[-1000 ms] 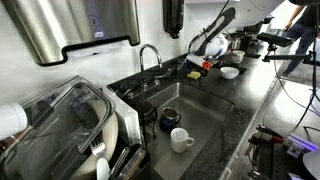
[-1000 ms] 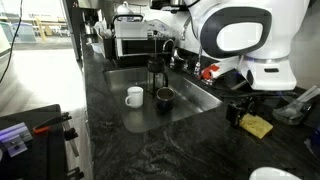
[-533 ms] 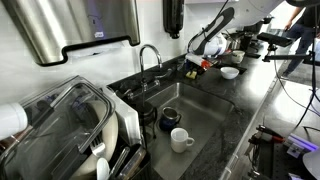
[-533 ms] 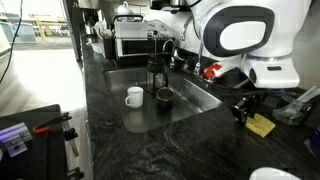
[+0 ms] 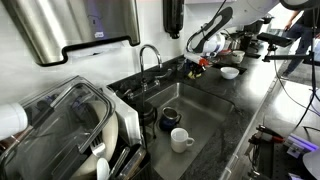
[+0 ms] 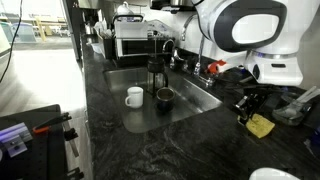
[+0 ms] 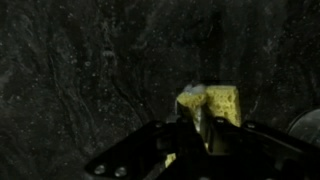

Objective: Use the sponge to scrub the countertop

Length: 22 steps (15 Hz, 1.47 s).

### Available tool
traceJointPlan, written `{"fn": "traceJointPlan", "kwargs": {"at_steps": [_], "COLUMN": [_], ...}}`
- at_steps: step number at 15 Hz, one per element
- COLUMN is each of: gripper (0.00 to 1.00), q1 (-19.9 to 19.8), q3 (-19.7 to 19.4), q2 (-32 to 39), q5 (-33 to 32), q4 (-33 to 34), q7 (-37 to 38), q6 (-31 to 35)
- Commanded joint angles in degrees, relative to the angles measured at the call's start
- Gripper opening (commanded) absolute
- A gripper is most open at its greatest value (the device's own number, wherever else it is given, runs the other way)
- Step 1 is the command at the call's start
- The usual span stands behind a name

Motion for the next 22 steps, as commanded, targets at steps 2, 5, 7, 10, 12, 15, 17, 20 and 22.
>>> {"fn": "traceJointPlan", "kwargs": {"at_steps": [2, 5, 7, 10, 12, 15, 17, 20, 22], "gripper": [0.03, 0.03, 0.03, 0.03, 0.03, 0.03, 0.03, 0.03, 0.03], "q1": [0.05, -0.47, -0.83, -0.62, 0.37, 1.66, 2.45, 3.46, 3.45], "q3": [-1.64, -1.69, -1.52, -1.05, -0.96, -0.63, -0.59, -1.22, -2.12], "q2": [1.92, 1.7, 1.41, 0.29, -0.95, -2.96, -4.27, -6.28, -6.84], "q5": [-3.02, -3.76, -3.73, -3.85, -4.9, -7.27, -8.63, -10.49, -11.24], "q4": [1.8, 1.7, 1.41, -0.45, -2.85, -6.69, -9.02, -12.25, -13.11], "q7": [3.95, 4.28, 3.9, 2.59, 1.71, -0.45, -1.75, -2.24, -0.7], "q6": [-9.19, -13.06, -14.77, -15.26, -13.4, -11.5, -10.87, -10.16, -9.97]}}
